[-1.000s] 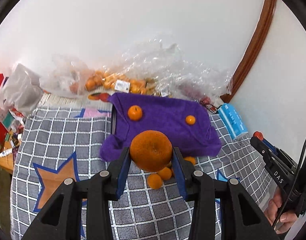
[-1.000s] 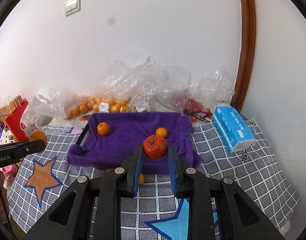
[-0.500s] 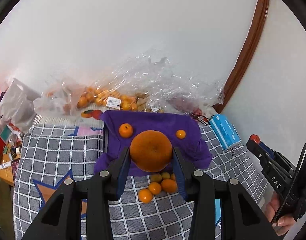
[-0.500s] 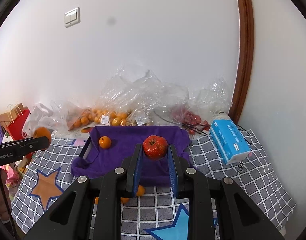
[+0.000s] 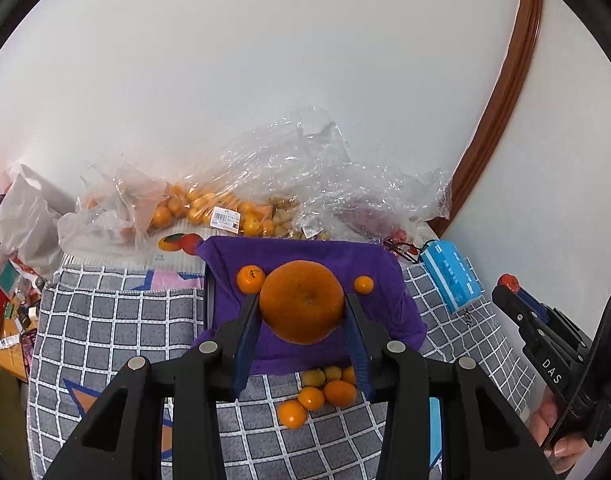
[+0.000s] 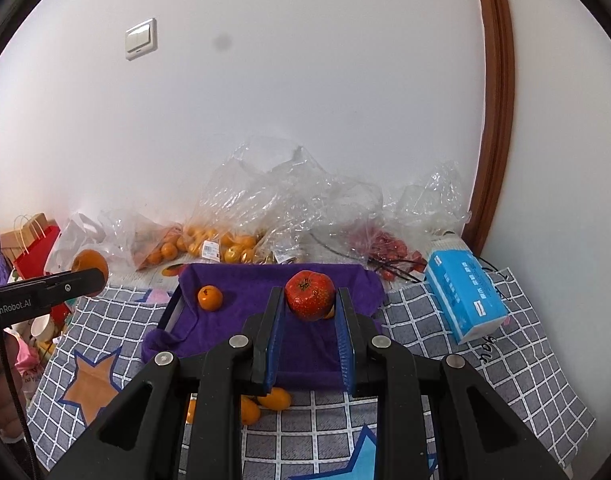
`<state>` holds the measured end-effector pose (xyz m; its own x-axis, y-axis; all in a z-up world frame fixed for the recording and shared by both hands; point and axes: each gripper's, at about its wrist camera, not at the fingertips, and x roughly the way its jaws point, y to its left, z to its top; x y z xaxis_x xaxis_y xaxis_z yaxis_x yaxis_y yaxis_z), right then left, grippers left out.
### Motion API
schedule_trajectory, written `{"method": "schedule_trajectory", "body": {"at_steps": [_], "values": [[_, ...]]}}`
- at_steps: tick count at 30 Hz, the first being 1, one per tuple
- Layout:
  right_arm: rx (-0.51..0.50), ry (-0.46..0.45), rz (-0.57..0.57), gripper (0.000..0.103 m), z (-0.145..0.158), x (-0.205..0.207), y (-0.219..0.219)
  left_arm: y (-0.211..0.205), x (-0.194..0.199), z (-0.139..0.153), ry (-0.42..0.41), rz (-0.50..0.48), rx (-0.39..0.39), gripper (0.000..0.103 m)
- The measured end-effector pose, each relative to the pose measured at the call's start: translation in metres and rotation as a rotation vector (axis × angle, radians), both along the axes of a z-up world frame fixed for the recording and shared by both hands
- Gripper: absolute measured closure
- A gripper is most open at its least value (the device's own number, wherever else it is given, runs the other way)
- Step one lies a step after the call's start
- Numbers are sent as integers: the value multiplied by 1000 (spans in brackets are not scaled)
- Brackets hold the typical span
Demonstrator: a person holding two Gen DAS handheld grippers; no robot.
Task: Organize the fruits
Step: 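Lift the mandarin with the left tool while the right tool carries the tomato over the towel, then lower and release the mandarin beside the towel's mandarin while the right tool releases the tomato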
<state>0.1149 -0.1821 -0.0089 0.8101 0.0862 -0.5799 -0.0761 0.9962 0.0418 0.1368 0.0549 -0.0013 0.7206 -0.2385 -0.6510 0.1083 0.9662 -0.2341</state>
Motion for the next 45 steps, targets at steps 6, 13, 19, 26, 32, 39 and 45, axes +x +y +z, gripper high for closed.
{"method": "schedule_trajectory", "body": {"at_steps": [6, 13, 19, 26, 32, 39, 45], "values": [[8, -1, 0, 78, -2, 7, -1, 0, 8, 0, -7, -2, 7, 64], [16, 8, 2, 78, -6, 12, -3, -3, 16, -3, -3, -5, 17, 64], [17, 8, 5, 78, -9, 16, -3, -6, 21, -8, 6, -11, 18, 64], [23, 15, 4, 78, -14, 28, -5, -5, 32, -16, 23, -6, 23, 64], [23, 29, 1, 78, -21, 38, -6, -1, 42, -22, 38, 1, 16, 64], [14, 45, -5, 78, -29, 51, -5, 5, 55, -33, 62, 7, 9, 64], [12, 62, -6, 78, -37, 62, -5, 9, 69, -42, 81, 14, 6, 64]]}}
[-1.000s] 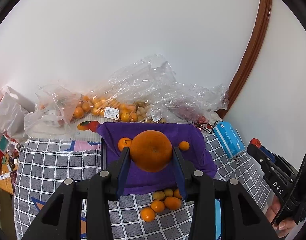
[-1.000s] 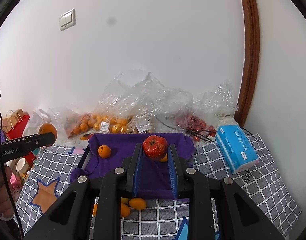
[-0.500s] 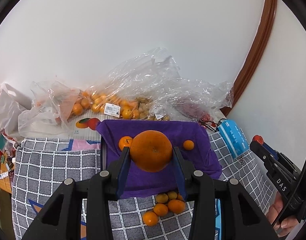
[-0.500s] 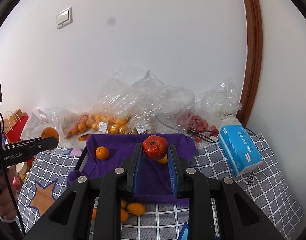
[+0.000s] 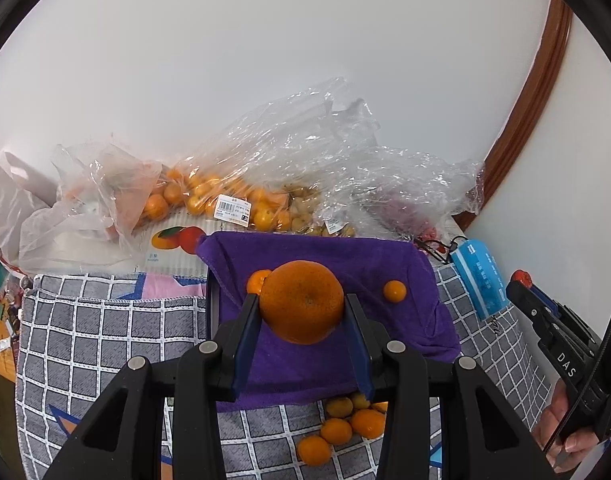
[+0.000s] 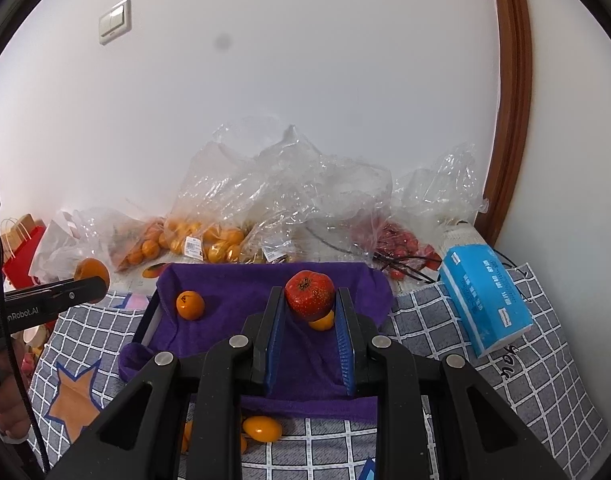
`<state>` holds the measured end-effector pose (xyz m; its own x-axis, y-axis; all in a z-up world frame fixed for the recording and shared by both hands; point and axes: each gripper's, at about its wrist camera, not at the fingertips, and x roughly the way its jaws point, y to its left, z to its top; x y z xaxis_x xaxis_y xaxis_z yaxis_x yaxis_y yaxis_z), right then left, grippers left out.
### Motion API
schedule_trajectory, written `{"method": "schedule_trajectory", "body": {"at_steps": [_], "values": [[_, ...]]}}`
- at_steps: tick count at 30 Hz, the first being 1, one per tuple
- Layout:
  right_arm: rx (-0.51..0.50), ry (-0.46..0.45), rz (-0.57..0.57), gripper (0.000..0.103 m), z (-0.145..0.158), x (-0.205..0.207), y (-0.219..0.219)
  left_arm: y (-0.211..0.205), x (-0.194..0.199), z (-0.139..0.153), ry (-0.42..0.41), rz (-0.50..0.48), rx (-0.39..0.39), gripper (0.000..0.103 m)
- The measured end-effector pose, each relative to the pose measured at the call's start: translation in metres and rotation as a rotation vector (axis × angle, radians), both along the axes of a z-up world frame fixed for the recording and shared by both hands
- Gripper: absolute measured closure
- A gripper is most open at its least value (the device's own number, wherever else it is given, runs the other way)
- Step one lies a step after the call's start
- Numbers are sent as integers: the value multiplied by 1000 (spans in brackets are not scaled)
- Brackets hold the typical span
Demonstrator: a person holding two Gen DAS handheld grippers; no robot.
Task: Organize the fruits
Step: 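Lower and release the mandarin beside the towel's mandarin while the right tool releases the tomato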
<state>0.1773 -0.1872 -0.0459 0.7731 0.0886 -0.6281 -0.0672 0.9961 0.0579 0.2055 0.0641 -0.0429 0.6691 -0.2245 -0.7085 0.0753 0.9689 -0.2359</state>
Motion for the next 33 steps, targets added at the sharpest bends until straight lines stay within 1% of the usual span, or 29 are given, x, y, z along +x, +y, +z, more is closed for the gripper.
{"method": "schedule_trajectory", "body": {"at_steps": [5, 11, 21, 33], "values": [[7, 15, -1, 78, -8, 9, -2, 1, 9, -8, 16, 1, 3, 64], [9, 40, -3, 78, -23, 21, -6, 4, 20, -25, 52, 15, 8, 64], [7, 128, -3, 78, -66, 45, -6, 5, 40, -64, 143, 26, 21, 64], [-15, 205, -6, 78, -107, 67, -6, 4, 59, -98, 222, 19, 35, 64]]}}
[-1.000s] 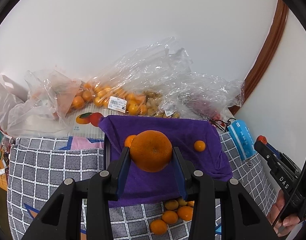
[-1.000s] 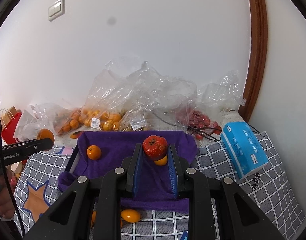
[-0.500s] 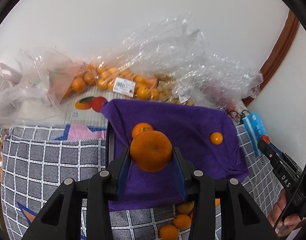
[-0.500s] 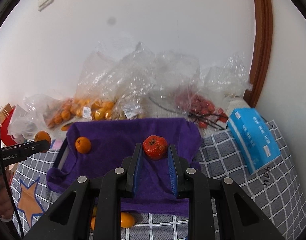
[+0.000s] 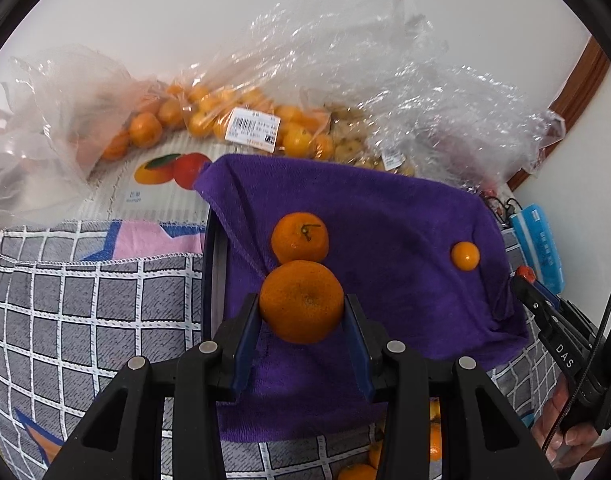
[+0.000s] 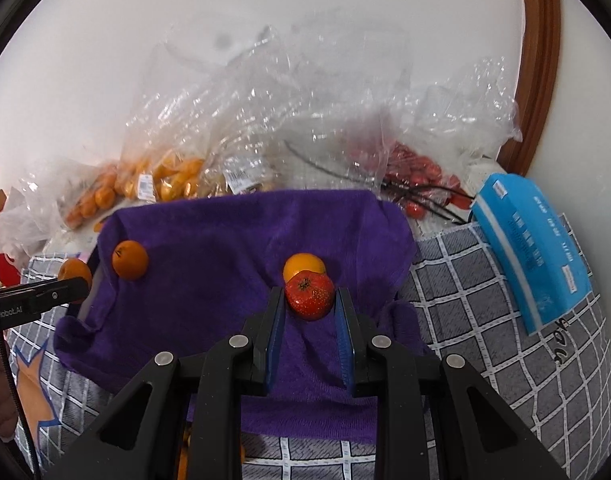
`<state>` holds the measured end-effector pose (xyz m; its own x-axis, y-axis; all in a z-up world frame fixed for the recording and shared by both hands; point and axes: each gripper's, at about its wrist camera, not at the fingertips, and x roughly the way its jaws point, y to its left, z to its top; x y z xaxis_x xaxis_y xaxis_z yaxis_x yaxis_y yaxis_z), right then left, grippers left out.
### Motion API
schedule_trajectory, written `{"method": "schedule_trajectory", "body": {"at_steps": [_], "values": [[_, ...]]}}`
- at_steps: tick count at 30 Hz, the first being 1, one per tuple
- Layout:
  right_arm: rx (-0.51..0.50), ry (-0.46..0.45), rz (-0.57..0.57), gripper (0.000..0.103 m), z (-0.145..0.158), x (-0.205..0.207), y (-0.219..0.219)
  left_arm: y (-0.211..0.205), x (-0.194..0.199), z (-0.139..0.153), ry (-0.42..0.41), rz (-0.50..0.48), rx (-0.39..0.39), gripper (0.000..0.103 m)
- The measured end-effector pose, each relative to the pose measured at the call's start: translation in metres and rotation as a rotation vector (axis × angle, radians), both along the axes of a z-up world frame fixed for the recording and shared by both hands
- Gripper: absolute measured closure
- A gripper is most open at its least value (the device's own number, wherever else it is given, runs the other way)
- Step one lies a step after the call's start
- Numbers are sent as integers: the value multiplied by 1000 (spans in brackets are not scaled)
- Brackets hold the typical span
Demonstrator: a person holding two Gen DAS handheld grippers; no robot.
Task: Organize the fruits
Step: 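Lower and release the mandarin beside the towel's mandarin while the right tool releases the tomato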
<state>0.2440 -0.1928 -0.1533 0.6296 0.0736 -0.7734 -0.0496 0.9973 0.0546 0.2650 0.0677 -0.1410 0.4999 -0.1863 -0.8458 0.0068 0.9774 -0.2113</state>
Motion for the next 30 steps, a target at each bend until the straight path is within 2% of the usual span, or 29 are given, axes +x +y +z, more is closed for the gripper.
{"method": "schedule_trajectory", "body": {"at_steps": [17, 30], "values": [[-17, 88, 20, 78, -43, 18, 5, -1, 17, -29, 73, -5, 18, 64], [-36, 117, 29, 78, -54, 22, 7, -1, 20, -40, 94, -13, 34, 64]]}}
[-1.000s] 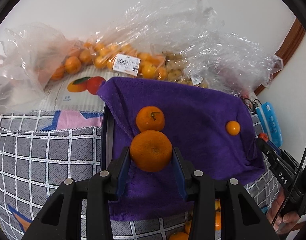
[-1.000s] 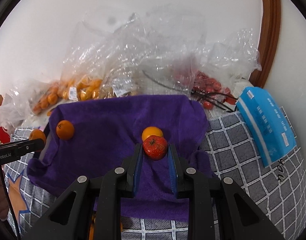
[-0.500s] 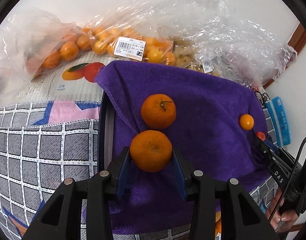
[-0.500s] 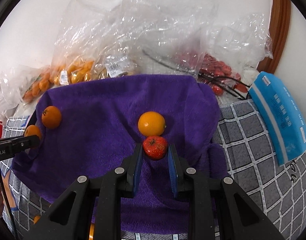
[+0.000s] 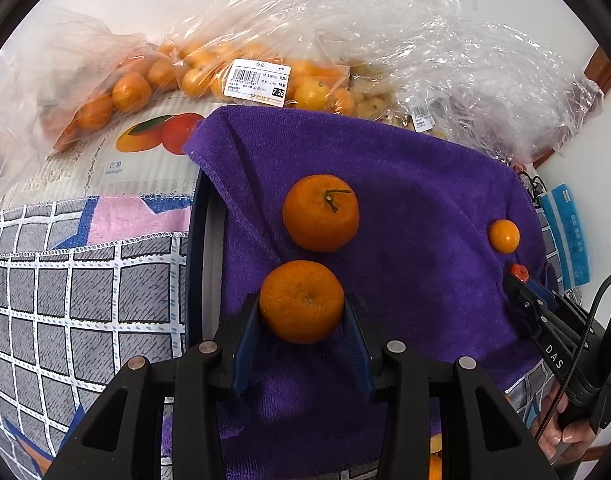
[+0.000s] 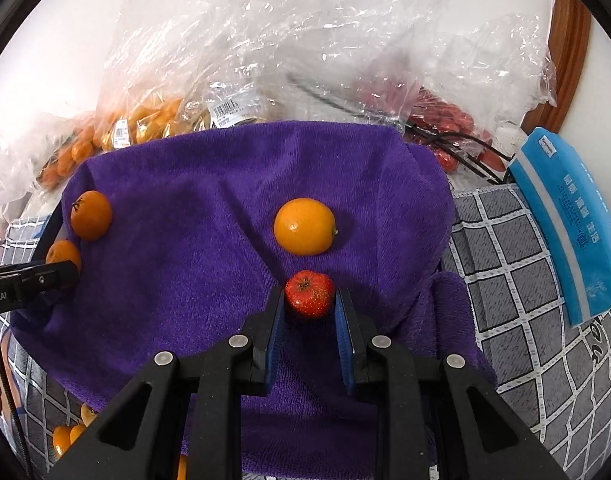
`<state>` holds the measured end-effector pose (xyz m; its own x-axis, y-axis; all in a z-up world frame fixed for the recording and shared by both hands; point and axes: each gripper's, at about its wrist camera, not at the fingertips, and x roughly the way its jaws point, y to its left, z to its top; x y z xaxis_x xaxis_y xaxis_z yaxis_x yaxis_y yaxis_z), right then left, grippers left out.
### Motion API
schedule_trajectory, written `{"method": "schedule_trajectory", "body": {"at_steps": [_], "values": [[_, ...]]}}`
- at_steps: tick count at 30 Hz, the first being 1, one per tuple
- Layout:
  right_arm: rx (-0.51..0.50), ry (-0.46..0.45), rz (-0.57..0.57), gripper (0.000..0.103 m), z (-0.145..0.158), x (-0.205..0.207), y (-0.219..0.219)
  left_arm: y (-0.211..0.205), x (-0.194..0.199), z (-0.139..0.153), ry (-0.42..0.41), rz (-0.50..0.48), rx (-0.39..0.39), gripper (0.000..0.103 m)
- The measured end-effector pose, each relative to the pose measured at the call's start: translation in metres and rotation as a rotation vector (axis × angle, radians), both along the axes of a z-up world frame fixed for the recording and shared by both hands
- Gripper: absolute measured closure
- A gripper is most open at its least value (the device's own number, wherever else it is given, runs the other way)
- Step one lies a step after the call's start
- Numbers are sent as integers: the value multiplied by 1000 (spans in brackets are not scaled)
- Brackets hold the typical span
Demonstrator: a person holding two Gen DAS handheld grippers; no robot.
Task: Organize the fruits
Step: 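Lower and release the mandarin beside the towel's mandarin while the right tool releases the tomato, then move the left tool back to the fruit row while the right tool grasps the oval orange fruit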
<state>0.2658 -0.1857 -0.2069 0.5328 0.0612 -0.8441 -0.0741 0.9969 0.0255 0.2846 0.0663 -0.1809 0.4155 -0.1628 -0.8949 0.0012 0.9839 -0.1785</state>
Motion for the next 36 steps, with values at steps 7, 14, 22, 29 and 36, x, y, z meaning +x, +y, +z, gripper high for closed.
{"method": "schedule_trajectory", "body": {"at_steps": [7, 14, 22, 29, 36], "values": [[-25, -4, 6, 66, 2, -1, 3, 0, -1, 0, 0, -4, 3, 64], [-37, -54, -27, 38, 22, -16, 0, -6, -6, 9, -10, -20, 10, 52], [20, -90, -39, 37, 52, -48, -8, -4, -35, 43, -105, -16, 31, 46], [26, -60, 39, 48, 52, -82, 11, 8, -65, 57, -134, 9, 13, 46], [77, -2, 102, 55, 36, -100, 30, 24, -98, 54, -131, 29, -6, 46]]}}
